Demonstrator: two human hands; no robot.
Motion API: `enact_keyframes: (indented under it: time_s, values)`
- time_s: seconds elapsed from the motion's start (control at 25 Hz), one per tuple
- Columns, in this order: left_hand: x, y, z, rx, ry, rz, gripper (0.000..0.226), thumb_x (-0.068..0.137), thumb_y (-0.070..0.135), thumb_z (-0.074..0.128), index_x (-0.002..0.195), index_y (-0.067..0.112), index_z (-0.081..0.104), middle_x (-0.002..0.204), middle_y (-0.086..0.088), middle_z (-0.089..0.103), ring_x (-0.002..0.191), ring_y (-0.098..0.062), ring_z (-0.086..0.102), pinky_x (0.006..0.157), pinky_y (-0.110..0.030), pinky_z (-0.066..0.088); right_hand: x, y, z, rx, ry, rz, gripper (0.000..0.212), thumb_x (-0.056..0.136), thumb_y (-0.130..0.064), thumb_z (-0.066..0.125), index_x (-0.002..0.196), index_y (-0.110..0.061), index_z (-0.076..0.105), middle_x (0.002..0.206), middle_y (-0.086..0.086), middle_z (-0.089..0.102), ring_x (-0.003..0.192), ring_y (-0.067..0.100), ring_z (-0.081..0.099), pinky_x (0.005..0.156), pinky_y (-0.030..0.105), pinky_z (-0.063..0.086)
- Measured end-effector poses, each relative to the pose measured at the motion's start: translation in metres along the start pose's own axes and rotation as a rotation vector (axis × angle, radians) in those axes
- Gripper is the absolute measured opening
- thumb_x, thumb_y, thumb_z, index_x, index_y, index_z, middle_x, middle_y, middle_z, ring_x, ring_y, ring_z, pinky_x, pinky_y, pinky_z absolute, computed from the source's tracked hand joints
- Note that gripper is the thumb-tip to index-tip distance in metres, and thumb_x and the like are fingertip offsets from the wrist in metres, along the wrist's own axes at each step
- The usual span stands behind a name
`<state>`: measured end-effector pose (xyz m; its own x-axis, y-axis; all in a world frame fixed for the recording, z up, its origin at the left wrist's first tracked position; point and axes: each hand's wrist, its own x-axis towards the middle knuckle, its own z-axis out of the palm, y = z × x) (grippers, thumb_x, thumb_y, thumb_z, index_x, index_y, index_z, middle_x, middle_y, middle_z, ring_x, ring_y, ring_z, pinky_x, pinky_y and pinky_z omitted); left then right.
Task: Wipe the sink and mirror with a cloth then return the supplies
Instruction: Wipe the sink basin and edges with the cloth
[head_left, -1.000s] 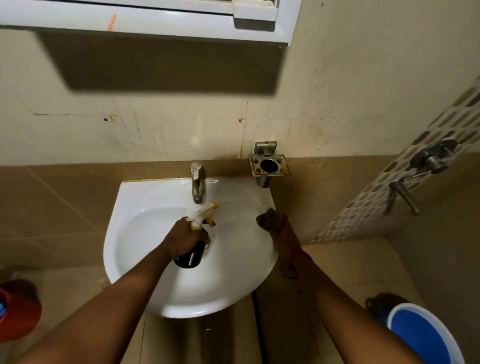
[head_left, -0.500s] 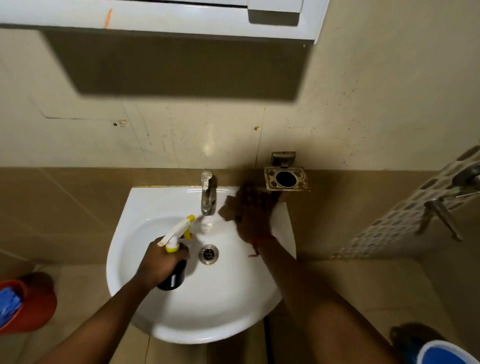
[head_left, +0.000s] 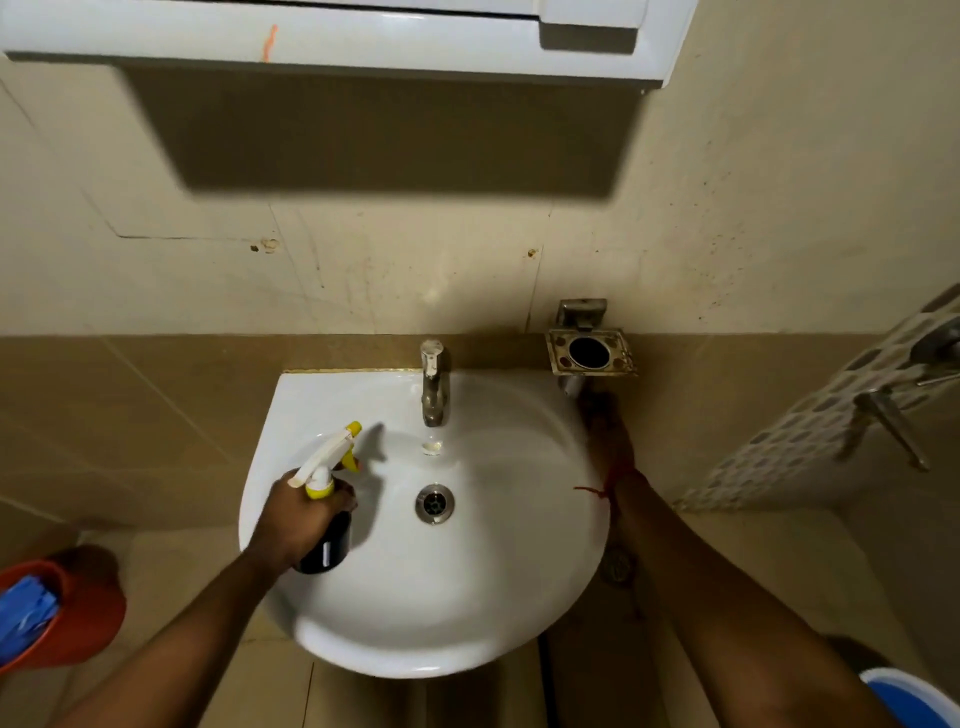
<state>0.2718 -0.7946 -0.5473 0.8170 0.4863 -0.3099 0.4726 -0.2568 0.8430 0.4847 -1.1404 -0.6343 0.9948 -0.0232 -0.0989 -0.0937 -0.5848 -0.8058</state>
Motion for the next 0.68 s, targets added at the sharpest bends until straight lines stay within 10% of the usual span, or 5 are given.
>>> enact_keyframes:
  time_s: [0.16,0.28,0.4,0.68]
  values:
    - [0.003,-0.013,0.013,-0.007,-0.035,0.017,0.019,0.061,0.021,0.072,0.080,0.021,0.076,0.087,-0.004,0.080,0.084,-0.027,0.074,0.086,-0.045,0.057,0.029,-0.020,0.031,-0.307,0.112,-0.041,0.062,0.090,-0.068,0.038,0.143,-0.034,0.041,0.136,0.001,0.055,0.121,0.026,0.055,0.098,0.036,0.045]
    - [0.003,-0.023,0.013,-0.011,-0.037,-0.014,0.016,0.061,0.022,0.072,0.077,0.018,0.076,0.087,-0.005,0.080,0.084,-0.029,0.074,0.088,-0.050,0.058,-0.016,-0.028,0.070,-0.799,0.176,-0.330,0.065,0.098,-0.046,0.040,0.156,-0.021,0.024,0.157,0.015,0.033,0.144,0.046,0.028,0.120,0.060,0.015]
    - [-0.002,-0.018,0.007,0.004,-0.029,-0.012,0.019,0.061,0.022,0.071,0.078,0.018,0.076,0.084,-0.004,0.080,0.082,-0.030,0.074,0.086,-0.049,0.058,-0.057,-0.062,0.115,-0.698,0.122,-0.450,0.066,0.101,-0.031,0.036,0.159,-0.015,0.011,0.165,0.016,0.012,0.153,0.041,0.006,0.121,0.063,0.007]
    - [0.005,-0.007,-0.036,-0.074,0.130,0.000,0.018,0.059,0.015,0.073,0.077,0.019,0.075,0.082,-0.014,0.078,0.080,-0.033,0.071,0.075,-0.035,0.053,-0.107,-0.140,0.225,-0.539,-0.170,-0.779,0.061,0.085,-0.016,0.045,0.146,-0.016,0.045,0.155,0.006,0.039,0.149,0.031,0.027,0.122,0.049,0.021]
